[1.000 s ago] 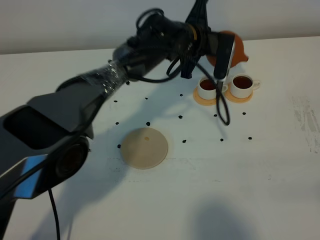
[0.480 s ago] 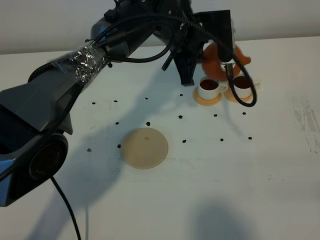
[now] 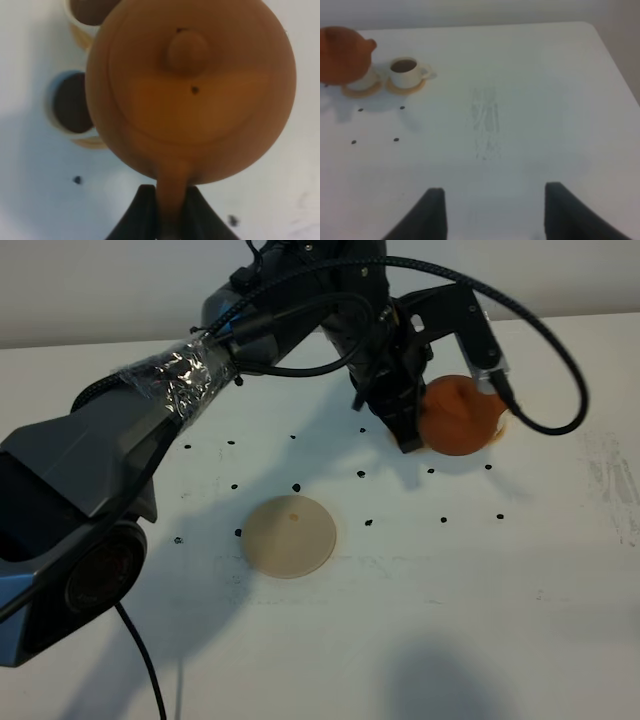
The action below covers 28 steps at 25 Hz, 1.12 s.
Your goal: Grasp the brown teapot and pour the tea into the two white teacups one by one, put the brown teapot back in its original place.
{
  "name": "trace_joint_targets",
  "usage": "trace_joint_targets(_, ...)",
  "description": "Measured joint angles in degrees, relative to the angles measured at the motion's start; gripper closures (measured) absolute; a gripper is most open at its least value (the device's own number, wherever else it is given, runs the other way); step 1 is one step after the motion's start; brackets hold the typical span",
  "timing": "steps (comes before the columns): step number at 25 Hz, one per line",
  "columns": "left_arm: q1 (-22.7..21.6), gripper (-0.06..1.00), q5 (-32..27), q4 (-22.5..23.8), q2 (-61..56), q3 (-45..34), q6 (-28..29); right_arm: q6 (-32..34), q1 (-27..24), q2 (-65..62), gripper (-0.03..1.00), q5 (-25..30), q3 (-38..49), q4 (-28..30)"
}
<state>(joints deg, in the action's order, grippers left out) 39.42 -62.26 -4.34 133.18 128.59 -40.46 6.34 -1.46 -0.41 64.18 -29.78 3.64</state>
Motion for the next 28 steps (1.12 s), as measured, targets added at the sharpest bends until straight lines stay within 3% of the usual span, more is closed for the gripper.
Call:
trace_joint_targets(4,0.6,0.83,-1.2,1.6,-0.3,0.0,3.3,0.0,0.0,0.0,0.54,0.0,0.0,0.0)
trace_joint_targets(11,0.8,0.83,-2.9,1.7,2.5,0.2,3.8,0.0,0.0,0.0,0.54,0.0,0.0,0.0)
trace_joint_targets(21,1.3,0.83,2.3,1.5,8.4,0.3,3.9,0.0,0.0,0.0,0.54,0.0,0.0,0.0)
trace_joint_targets(28,1.3,0.83,0.8,2.2,5.3,0.3,5.2,0.0,0.0,0.0,0.54,0.0,0.0,0.0)
